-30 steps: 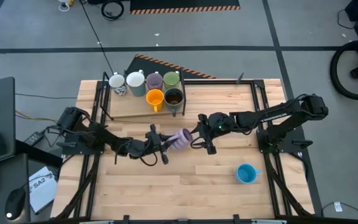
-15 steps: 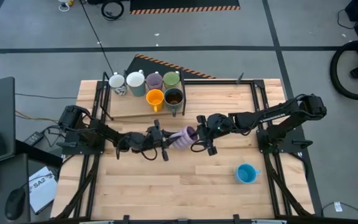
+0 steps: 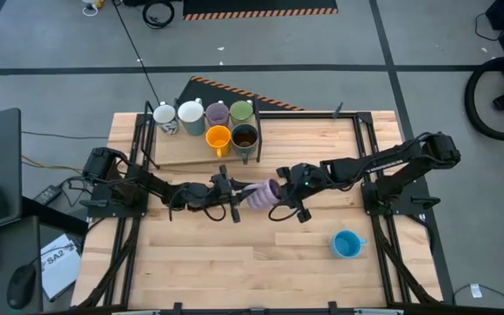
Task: Place coffee mugs
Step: Put the purple mug on the shelf
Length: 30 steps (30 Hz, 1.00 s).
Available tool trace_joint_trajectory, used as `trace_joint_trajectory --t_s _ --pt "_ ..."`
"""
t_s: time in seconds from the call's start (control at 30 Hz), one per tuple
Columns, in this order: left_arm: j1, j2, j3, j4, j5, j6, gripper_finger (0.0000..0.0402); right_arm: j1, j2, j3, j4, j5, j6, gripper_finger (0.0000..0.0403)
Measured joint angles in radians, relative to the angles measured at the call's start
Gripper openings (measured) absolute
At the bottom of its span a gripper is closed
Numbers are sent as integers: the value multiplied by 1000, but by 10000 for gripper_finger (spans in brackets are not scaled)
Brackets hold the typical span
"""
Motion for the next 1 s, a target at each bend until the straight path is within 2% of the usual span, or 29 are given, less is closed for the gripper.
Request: trace_joint_trajectory --t_s 0.13,0.33,0.47,0.67,0.87,1.0 --pt "2 0 0 -25 11 -44 75 0 0 55 -125 1 -12 48" --pt "24 0 6 -90 123 -127 91 -1 0 113 -284 -14 -31 49" --pt "53 0 71 -253 206 -204 135 3 9 161 -422 -25 -22 50" --pt "94 9 280 -681 314 -252 191 9 42 213 -565 -14 -5 50" --pt "115 26 419 -893 391 -254 195 34 121 254 -675 24 -7 51" --pt "133 40 446 -908 408 -250 187 56 141 264 -703 58 -11 51"
